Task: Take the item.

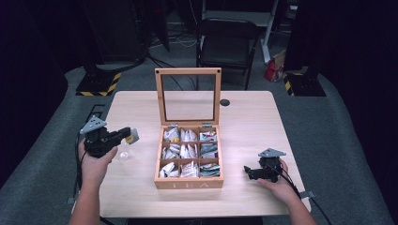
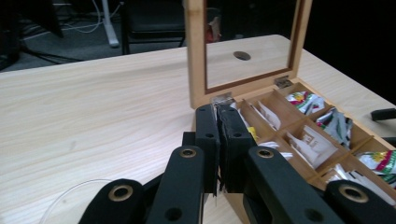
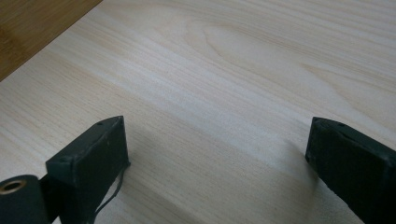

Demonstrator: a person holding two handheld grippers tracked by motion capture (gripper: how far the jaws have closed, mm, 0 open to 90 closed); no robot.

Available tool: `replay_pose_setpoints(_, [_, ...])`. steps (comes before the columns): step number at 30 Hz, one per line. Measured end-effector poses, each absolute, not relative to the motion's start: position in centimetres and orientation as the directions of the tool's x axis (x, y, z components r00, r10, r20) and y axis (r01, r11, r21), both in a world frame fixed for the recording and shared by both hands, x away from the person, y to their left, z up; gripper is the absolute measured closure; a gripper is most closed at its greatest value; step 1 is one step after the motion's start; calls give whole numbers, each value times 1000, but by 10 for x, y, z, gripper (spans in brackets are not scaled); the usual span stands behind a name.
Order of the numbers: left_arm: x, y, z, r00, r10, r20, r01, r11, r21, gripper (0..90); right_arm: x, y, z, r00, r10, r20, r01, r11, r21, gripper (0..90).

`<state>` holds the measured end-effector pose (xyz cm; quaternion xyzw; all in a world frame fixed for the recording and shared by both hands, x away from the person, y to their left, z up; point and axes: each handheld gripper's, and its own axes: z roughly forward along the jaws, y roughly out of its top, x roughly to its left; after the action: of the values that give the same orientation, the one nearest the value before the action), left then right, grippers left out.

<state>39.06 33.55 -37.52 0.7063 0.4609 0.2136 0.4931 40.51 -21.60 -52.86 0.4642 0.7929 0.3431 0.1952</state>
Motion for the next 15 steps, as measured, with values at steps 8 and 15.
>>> replay_pose_setpoints(8, [391, 348, -378, 443, 884, -148, 443, -72, 893, 877, 405, -216, -529, -493, 870, 9, 602, 334, 725, 52])
replay_pose_setpoints(15, [393, 361, -385, 407, 901, -151, 466, -62, 882, 878, 405, -216, -528, -494, 869, 10, 603, 335, 724, 51])
